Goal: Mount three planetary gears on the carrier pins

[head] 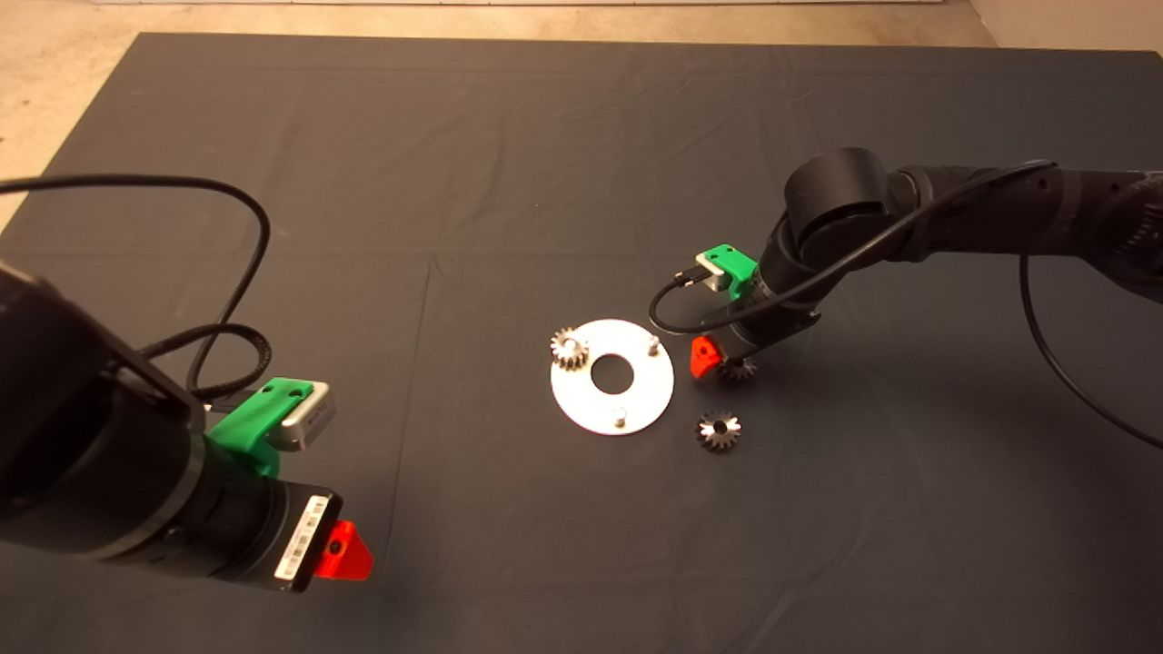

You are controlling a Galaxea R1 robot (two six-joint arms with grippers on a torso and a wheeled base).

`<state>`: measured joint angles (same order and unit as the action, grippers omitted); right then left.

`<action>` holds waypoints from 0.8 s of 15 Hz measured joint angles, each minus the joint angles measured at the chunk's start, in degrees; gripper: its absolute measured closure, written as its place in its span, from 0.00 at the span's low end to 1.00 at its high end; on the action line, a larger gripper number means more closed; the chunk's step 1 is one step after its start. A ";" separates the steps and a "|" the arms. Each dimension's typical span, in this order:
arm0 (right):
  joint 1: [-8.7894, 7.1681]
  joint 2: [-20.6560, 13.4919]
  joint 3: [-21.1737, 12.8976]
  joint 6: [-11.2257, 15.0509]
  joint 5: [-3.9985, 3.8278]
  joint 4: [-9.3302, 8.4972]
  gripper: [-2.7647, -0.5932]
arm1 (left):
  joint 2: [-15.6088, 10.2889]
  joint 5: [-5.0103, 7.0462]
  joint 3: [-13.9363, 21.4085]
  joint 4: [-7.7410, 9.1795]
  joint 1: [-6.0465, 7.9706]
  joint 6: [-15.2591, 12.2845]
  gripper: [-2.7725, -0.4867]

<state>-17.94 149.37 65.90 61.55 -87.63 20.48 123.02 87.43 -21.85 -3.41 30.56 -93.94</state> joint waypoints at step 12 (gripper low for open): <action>0.01 -1.00 0.72 0.24 0.00 0.44 0.23 | -1.93 0.02 0.24 0.04 0.28 1.50 0.13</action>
<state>-17.93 148.37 66.62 61.79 -87.63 20.92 121.09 87.46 -21.60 -3.38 30.84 -92.44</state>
